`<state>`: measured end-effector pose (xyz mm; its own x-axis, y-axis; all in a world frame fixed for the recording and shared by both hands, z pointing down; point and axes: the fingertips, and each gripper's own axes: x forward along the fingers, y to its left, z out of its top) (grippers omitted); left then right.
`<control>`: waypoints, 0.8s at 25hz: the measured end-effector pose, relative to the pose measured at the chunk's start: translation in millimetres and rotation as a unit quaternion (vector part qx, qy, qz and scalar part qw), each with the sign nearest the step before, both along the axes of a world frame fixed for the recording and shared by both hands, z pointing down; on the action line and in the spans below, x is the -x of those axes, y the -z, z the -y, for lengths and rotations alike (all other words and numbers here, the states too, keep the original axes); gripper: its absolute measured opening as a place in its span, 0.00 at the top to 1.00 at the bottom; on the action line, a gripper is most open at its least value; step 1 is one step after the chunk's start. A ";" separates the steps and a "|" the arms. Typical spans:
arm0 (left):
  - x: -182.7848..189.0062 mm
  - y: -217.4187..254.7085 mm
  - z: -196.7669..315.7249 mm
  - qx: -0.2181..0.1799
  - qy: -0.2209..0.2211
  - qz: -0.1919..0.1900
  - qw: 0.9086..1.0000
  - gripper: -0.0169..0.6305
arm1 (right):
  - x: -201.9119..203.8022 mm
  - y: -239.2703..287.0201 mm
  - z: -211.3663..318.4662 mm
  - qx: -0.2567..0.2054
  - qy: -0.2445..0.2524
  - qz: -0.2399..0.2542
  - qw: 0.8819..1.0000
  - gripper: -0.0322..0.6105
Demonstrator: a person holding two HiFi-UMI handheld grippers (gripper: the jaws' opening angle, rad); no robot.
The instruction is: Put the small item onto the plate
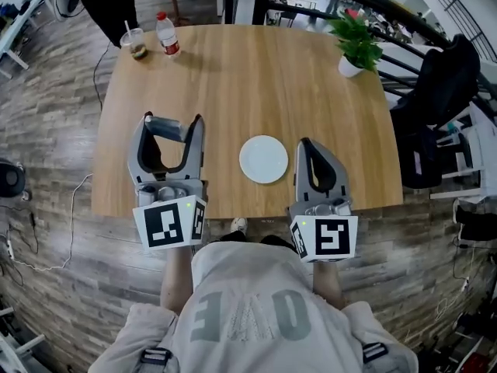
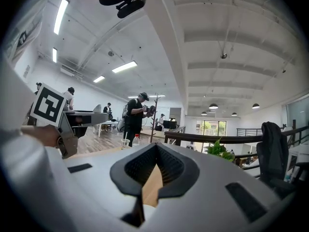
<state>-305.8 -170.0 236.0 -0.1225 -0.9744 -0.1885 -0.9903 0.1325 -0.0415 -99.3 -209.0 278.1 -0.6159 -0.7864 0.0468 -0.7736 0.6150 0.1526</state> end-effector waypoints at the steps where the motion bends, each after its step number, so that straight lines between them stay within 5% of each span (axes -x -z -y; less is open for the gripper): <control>1: -0.4 -0.1 7.5 0.000 -0.005 -0.002 1.000 0.47 | -0.6 0.7 5.4 0.000 -0.004 -0.001 1.000 0.92; 8: -26.1 0.2 33.1 0.004 -0.025 0.001 1.000 0.47 | -16.2 5.6 31.9 -0.002 -0.016 0.007 1.000 0.92; 20: -67.7 21.8 39.5 -0.011 0.005 0.026 1.000 0.47 | -26.8 19.3 51.9 0.014 0.053 0.058 0.997 0.92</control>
